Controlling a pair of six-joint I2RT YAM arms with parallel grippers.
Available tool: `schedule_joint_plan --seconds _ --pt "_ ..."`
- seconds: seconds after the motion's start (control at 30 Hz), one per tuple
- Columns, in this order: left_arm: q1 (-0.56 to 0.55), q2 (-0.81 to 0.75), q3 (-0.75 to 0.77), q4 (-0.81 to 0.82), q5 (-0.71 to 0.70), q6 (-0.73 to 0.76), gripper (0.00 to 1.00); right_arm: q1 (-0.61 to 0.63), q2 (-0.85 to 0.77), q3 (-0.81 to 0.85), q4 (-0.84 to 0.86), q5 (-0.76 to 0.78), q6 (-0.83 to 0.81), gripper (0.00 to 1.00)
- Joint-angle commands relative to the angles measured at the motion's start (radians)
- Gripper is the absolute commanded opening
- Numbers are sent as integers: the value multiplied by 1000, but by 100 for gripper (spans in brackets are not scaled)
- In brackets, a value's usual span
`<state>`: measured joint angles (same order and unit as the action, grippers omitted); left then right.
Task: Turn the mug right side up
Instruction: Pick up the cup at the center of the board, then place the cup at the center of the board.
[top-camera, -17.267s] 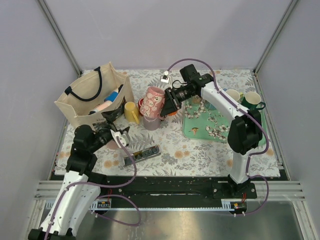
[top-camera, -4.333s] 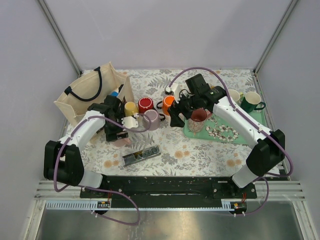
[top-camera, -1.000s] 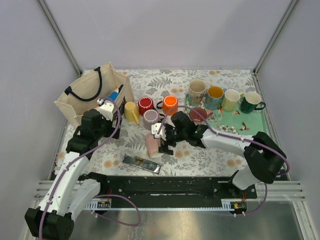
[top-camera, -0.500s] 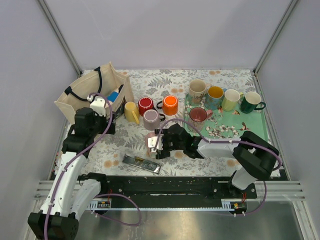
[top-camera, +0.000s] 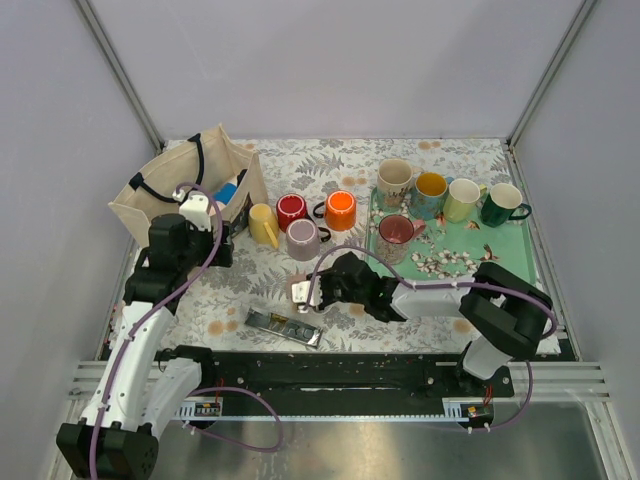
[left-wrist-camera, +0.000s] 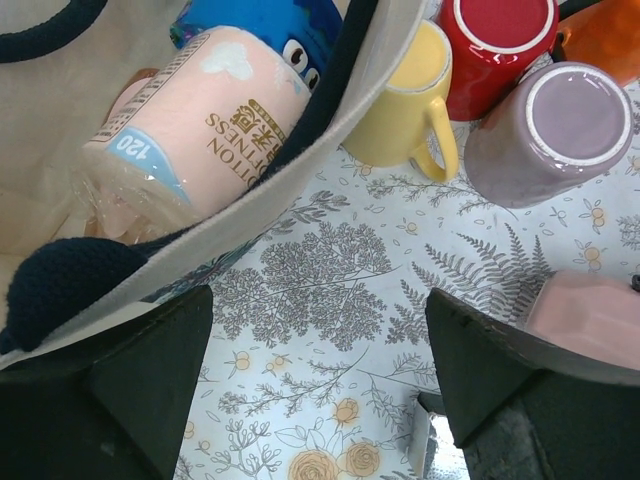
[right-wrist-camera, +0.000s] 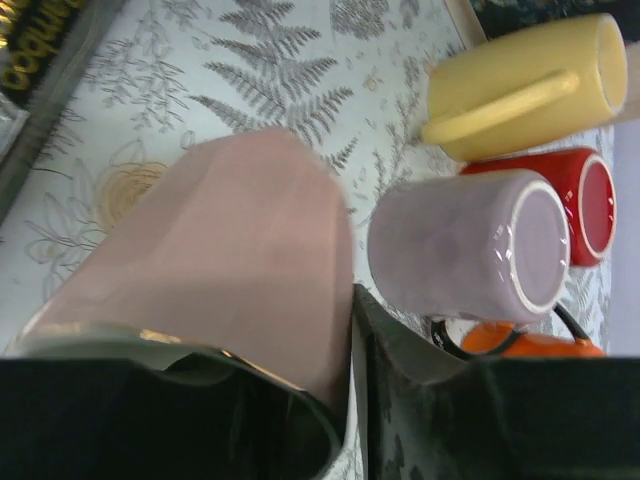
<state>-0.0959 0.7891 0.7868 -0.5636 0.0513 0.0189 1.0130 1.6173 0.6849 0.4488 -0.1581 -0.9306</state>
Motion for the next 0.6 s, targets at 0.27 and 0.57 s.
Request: schedule_joint_plan --seconds 0.27,0.57 --pt "31 -39 17 128 96 -27 89 -131 -227 188 -715 92 47 0" --pt "32 -44 60 142 176 82 90 -237 -238 330 -1264 -3 -68 6"
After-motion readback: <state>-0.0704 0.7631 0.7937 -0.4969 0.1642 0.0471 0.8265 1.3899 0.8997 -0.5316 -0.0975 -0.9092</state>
